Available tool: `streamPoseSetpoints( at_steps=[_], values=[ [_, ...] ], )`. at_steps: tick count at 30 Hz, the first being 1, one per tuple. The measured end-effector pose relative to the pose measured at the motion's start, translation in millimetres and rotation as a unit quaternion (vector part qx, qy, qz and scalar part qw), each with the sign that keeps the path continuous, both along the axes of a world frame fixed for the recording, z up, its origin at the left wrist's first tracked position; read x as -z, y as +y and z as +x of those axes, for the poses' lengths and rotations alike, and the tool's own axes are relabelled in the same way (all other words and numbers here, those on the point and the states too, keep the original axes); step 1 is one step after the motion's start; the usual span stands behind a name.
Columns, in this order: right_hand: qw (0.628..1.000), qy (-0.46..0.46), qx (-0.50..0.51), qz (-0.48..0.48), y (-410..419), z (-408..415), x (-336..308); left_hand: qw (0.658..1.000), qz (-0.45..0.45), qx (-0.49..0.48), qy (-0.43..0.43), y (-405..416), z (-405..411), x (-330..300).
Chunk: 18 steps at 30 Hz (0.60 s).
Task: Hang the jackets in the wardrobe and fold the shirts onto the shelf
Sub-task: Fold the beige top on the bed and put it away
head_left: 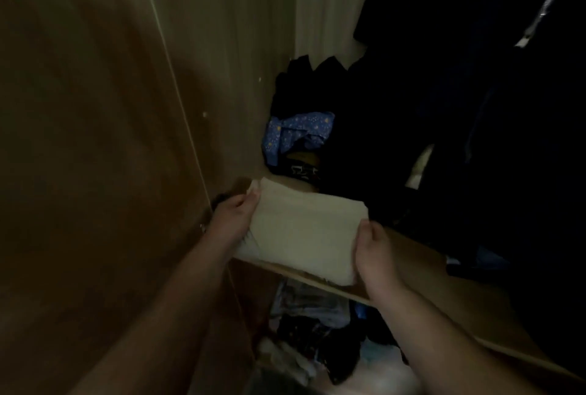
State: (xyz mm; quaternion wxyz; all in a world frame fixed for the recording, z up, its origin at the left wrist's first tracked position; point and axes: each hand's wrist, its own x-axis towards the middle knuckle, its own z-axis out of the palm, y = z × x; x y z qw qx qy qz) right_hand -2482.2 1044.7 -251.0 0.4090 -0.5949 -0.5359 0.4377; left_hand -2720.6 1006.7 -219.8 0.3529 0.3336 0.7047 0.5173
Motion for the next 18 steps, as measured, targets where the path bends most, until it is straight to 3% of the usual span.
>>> streamPoseSetpoints(
  at_steps=[5, 9, 13, 14, 16, 18],
  values=[
    [0.994, -0.103, 0.025, 0.023, 48, -20, 7, 0.998, -0.054, 0.009, 0.015, 57, -21, 13],
    [0.981, -0.192, -0.013, -0.012, 71, -21, 30, 0.989, -0.107, 0.029, 0.097, 69, -19, 23],
    [0.972, -0.234, -0.019, -0.024, 76, -13, 27, 0.976, -0.050, 0.041, 0.207, 62, -9, 34],
    [0.971, -0.237, -0.022, -0.001, 71, -10, 20, 0.958, -0.022, 0.041, 0.284, 58, -6, 34],
    [0.954, -0.260, -0.033, 0.143, 61, -8, 5, 0.903, 0.039, 0.079, 0.421, 52, 3, 35],
    [0.903, -0.309, -0.074, 0.291, 52, -18, -9, 0.858, 0.072, 0.147, 0.486, 52, 11, 41]
  ],
)
